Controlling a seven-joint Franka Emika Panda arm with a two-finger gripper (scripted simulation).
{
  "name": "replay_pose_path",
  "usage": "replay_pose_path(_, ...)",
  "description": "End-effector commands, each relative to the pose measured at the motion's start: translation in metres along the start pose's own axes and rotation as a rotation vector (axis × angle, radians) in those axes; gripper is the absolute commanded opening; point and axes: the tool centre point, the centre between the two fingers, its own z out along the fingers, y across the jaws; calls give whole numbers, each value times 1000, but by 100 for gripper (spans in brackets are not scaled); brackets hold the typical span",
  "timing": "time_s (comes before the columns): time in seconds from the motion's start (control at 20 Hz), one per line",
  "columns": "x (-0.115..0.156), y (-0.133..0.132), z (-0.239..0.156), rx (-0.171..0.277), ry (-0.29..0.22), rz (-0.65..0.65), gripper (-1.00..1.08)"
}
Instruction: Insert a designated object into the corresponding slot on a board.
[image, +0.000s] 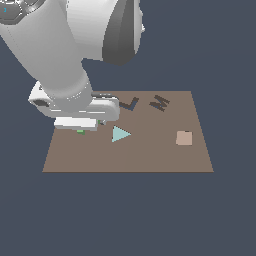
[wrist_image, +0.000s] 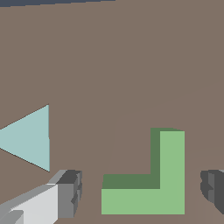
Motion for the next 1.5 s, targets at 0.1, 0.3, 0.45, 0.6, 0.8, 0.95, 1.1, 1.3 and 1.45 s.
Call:
replay_pose_path(0.1, 2, 3, 4, 2, 2, 1, 100)
replay_pose_path(0.3, 2, 3, 6, 1, 1, 2, 100)
replay_pose_path(0.45, 2, 3, 14, 2, 1, 2, 100)
replay_pose_path(0.6, 2, 3, 22, 2, 2, 1, 100)
replay_pose_path(0.8, 2, 3, 24, 2, 2, 1, -100)
replay_pose_path(0.95, 2, 3, 24, 2, 2, 1, -100)
replay_pose_path(1.1, 2, 3, 24, 2, 2, 1, -100)
replay_pose_path(1.3, 2, 5, 22, 1, 3, 4, -100)
replay_pose_path(1.45, 3, 3, 19, 2, 2, 2, -100)
